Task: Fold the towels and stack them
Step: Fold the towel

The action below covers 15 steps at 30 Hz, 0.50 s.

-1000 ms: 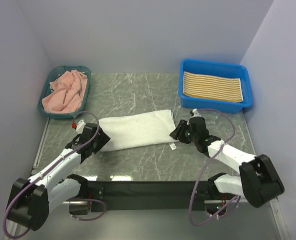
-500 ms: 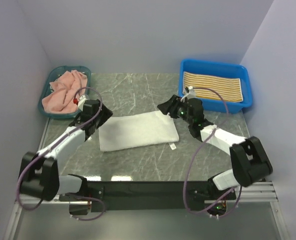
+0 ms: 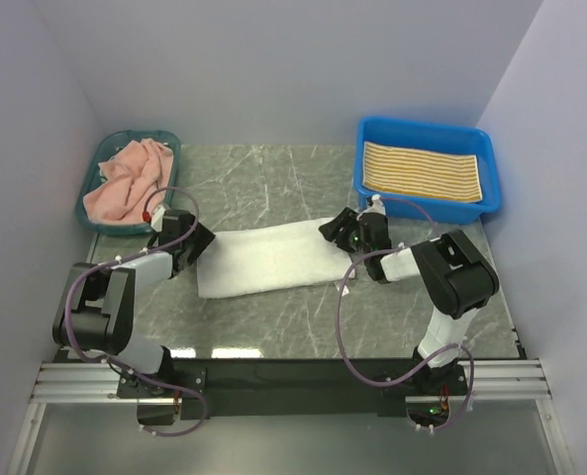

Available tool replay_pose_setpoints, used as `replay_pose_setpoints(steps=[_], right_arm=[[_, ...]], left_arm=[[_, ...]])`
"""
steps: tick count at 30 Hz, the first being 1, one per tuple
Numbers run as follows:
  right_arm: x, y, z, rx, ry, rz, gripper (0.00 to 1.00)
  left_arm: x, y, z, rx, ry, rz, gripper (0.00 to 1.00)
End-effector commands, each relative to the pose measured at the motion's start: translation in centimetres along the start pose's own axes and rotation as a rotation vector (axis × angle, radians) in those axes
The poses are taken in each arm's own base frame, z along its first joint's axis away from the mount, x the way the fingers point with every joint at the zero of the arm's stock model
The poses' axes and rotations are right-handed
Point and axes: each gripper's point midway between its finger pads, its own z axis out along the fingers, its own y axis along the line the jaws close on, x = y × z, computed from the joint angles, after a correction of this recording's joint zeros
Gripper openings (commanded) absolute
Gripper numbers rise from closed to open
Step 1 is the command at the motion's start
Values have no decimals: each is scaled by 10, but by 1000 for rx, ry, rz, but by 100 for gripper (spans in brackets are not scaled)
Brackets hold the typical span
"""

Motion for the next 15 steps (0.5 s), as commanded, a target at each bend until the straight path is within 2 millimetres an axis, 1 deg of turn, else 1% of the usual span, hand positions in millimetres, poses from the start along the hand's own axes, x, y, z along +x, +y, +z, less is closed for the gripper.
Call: replay_pose_setpoints(steps=[1,2,4,5,6,7,8,9,10,11,12,13,14,15], right_arm=[[-15,-38,-2,140,-119,46,63],[-16,-39,-3,142,-127,49,63],[-21,-31,-9,118,-139,38,63],[-24,-27,-10,108,-140,34,62],[-30,-14,-15,71,-142,26,62],[-32,-9,-16,68,-130,8,62],[-34,-4,-19,58,-126,-5,62],[-43,7,-25,37,-140,-22,62],[-42,13,-28,24,-115,-31,61],[-43,20,-31,11,-112,-41,61],[-51,31,-38,-14,-124,-50,60],[-47,32,-42,-5,-98,-61,60],[-46,35,-47,-6,-92,-67,59],[-49,45,-54,-27,-95,-73,59]], left_arm=[[6,26,2,-55,6,-18,67],[7,31,2,-64,9,-18,67],[8,35,1,-73,11,-13,67],[9,34,-1,-68,15,-6,68],[5,28,-3,-50,7,-2,69],[4,25,-6,-42,13,13,70],[1,19,-9,-26,10,21,71],[-9,6,-16,5,-14,21,73],[-14,-1,-21,19,-27,26,74],[-12,-5,-28,17,-18,54,75],[-24,-17,-34,31,-54,63,77],[-31,-27,-46,49,-76,72,78],[-25,-28,-54,33,-59,106,78],[-34,-42,-66,64,-87,110,79]])
